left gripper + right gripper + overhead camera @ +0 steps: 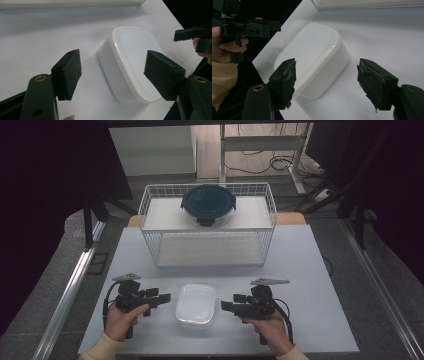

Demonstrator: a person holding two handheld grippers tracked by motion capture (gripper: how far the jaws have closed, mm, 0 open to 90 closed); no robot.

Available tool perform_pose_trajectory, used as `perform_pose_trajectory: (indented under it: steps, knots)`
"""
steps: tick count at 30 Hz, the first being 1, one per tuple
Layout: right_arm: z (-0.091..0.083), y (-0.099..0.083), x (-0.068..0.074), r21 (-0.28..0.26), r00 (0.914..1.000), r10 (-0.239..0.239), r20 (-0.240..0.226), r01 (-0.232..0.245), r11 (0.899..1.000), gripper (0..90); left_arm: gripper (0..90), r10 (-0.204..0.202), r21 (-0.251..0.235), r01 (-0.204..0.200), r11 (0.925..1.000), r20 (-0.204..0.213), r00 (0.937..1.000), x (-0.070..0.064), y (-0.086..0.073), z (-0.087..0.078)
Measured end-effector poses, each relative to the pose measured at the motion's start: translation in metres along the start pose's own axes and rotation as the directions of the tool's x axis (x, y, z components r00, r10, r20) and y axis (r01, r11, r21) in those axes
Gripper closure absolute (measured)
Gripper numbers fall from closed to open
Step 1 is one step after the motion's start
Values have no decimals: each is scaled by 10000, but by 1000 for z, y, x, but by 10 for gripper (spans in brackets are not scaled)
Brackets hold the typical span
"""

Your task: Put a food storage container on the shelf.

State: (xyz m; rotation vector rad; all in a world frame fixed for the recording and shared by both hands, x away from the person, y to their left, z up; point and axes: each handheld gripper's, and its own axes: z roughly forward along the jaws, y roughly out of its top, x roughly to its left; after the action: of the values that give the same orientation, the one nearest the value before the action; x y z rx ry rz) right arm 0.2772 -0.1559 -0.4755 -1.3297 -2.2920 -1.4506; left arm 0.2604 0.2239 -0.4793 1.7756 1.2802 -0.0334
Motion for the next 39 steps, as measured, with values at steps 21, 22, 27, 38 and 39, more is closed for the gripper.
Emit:
perform_pose_trajectory:
  steps: [21, 22, 27, 38, 39]
  knots:
    - [39, 0, 6, 493, 9975, 698, -125, -691, 9964, 420, 331, -653, 462, 620, 9970, 738, 9951, 2, 6, 17]
    - [39, 0, 6, 517, 9972, 731, -153, -722, 9961, 423, 332, -656, 493, 620, 9969, 745, 9951, 2, 6, 18]
    - [41, -2, 6, 538, 9966, 814, -127, -807, 9953, 433, 341, -886, 834, 806, 9932, 961, 9914, 2, 3, 27]
    - [47, -8, 4, 703, 9929, 1153, -299, -1130, 9911, 510, 455, -1263, 1534, 1041, 9827, 1427, 9817, 5, -1, 42]
    - [47, -8, 4, 752, 9921, 1210, -344, -1182, 9901, 518, 475, -1285, 1577, 1045, 9819, 1505, 9802, 5, -1, 42]
